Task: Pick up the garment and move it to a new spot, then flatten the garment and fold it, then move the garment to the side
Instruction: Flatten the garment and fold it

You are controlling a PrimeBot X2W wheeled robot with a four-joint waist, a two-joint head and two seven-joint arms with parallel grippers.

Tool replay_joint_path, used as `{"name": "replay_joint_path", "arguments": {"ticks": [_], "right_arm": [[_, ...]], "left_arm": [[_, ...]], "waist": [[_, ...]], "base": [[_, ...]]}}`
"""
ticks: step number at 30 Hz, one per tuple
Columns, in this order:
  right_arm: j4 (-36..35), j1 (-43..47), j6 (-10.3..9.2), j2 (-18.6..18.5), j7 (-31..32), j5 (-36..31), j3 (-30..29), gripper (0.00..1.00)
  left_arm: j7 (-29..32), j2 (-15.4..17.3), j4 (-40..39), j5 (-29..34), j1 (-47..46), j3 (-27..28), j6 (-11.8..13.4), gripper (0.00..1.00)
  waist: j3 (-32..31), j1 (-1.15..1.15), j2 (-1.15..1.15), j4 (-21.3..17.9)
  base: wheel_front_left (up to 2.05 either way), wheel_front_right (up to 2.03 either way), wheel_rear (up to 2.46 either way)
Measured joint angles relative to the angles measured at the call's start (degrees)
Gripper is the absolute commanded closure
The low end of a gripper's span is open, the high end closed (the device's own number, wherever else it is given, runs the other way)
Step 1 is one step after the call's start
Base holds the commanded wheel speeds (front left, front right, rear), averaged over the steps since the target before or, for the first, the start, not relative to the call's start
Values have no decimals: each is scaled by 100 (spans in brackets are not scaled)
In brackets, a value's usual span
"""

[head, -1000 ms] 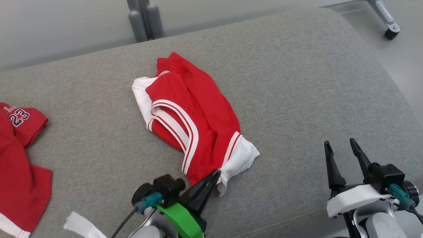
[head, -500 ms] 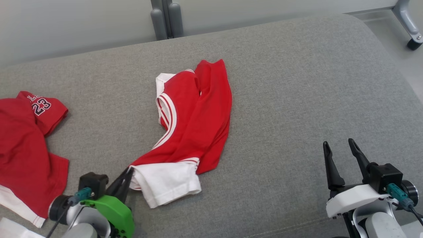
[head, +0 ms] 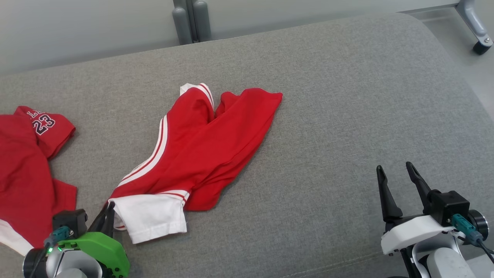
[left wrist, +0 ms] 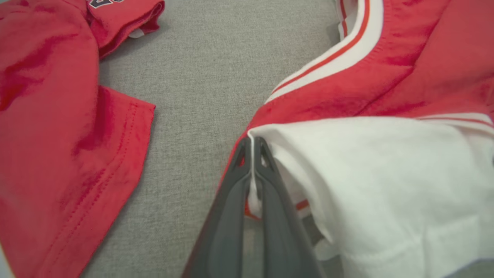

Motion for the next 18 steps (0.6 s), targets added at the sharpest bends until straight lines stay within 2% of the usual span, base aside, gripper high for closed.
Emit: {"name": "replay_joint_path", "arguments": {"ticks": [1, 2, 3, 4, 10, 18], "right_arm": [[2, 0, 0, -18, 0, 7, -7, 0], [2, 0, 0, -30, 0, 7, -14, 0], [2, 0, 0, -37, 0, 7, -20, 0], [4, 2, 0, -44, 0, 7, -23, 0], [4, 22, 0, -69, 0, 2, -49, 0], [-57, 74, 0, -69, 0, -5, -57, 0]], "left_arm": [[-15, -25, 30, -36, 14, 8, -47, 80], [-64, -51, 53, -71, 20, 19, -93, 55], [-94, -74, 79, -85, 21, 31, -133, 15], [-124, -98, 107, -119, 23, 44, -187, 0], [-258, -177, 230, -244, 40, 187, -208, 0], [-332, -327, -107, -713, 517, 643, 62, 0]], "waist": [[-1, 0, 0, -5], [-2, 0, 0, -7], [-4, 0, 0, -7], [-9, 0, 0, -6], [-22, 0, 0, 42], [-26, 0, 0, 92]], "base": [[0, 0, 0], [0, 0, 0], [0, 0, 0], [0, 0, 0], [0, 0, 0], [0, 0, 0]]}}
